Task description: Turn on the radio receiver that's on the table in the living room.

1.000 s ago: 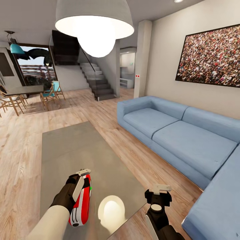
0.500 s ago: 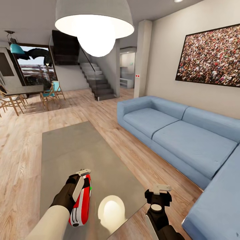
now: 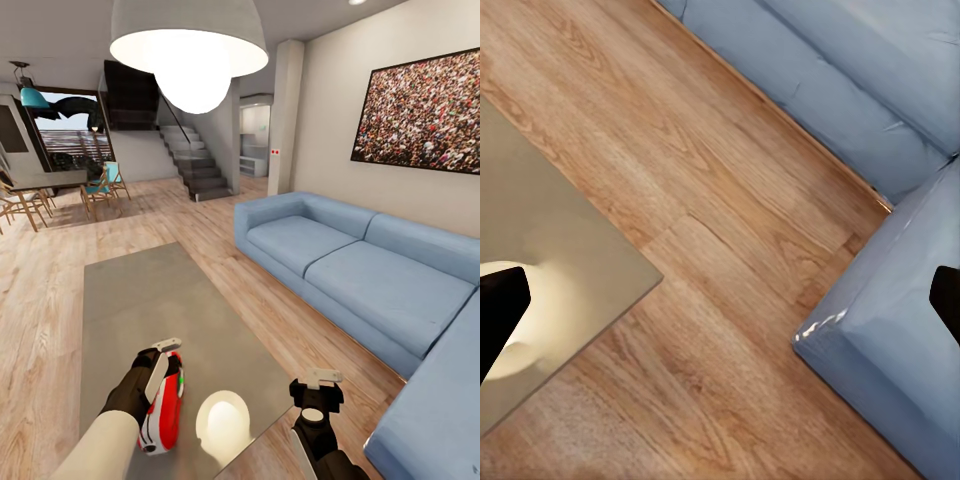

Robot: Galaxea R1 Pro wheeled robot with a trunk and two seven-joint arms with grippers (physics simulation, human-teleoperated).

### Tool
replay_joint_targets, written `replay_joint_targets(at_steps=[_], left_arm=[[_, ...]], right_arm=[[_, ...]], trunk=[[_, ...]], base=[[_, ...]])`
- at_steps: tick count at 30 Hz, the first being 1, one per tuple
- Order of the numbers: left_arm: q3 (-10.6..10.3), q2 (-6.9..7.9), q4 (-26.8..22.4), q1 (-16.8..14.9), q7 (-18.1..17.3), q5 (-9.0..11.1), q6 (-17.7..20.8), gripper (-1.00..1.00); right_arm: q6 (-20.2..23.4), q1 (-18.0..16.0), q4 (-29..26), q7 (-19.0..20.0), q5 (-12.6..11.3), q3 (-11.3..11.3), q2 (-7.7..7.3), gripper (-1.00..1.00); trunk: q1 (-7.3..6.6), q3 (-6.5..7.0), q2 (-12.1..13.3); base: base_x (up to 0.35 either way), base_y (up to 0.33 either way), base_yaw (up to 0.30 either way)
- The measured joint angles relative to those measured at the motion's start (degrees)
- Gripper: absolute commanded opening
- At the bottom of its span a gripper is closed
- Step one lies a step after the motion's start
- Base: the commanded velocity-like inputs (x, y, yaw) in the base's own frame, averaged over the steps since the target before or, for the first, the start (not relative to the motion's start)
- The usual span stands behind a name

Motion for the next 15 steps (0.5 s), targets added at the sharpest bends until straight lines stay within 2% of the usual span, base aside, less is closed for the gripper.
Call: replay_joint_targets(at_steps=[15], left_arm=[[-0.01, 0.02, 0.0, 0.0, 0.0, 0.0, 0.0, 1.0]], right_arm=[[0.0, 0.0, 0.0, 0.0, 0.0, 0.0, 0.0, 1.0]], trunk=[[0.0, 0.0, 0.0]], base=[[0.0, 0.0, 0.0]])
